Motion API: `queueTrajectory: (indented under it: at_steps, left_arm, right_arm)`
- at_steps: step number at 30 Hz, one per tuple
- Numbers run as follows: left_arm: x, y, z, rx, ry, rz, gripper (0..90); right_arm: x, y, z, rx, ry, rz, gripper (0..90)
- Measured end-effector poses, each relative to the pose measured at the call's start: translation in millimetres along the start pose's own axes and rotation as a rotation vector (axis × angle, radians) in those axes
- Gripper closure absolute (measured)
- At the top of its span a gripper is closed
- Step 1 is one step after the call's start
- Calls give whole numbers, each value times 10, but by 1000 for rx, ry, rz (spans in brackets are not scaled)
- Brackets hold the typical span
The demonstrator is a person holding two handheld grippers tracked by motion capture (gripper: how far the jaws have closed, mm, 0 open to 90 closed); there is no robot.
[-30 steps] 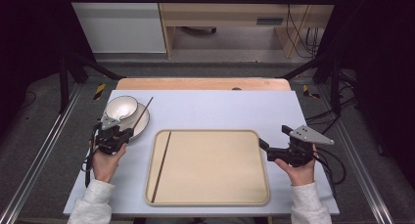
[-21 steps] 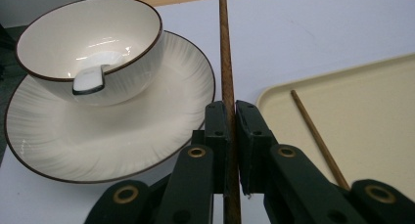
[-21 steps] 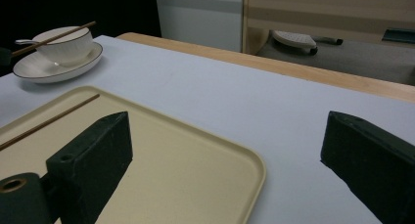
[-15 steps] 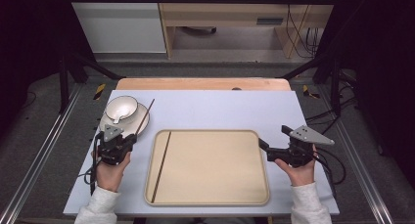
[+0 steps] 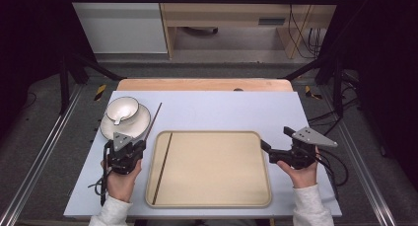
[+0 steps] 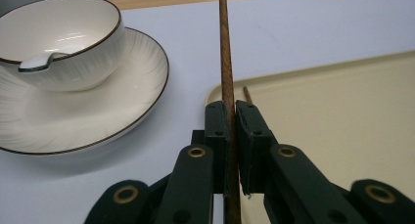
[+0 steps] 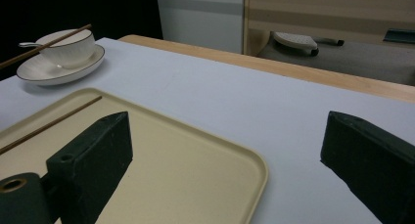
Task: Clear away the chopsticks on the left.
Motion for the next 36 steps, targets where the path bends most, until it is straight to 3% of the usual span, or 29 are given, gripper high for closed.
queueTrajectory:
  at_steps: [8, 17, 27, 36]
  left_arm:
    - [-217, -121, -2, -44, -40, -32, 841]
    - [-400, -207, 168, -80, -94, -9, 840]
    - [-552, -157, 387, -81, -135, 6, 840]
    - [-691, -49, 549, -50, -137, 22, 840]
  right_arm:
    - [16, 1, -8, -6, 1, -12, 54]
    - [22, 0, -10, -7, 3, -16, 54]
    - [42, 22, 2, -1, 3, -20, 54]
    - [53, 32, 14, 6, 2, -26, 54]
Point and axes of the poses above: each handheld gripper's, and its own axes: y roughly forward along the jaws, z roughly out of its underside, x roughly to its left, the point moved 8 cm from there along y, roughly forward along the jaws
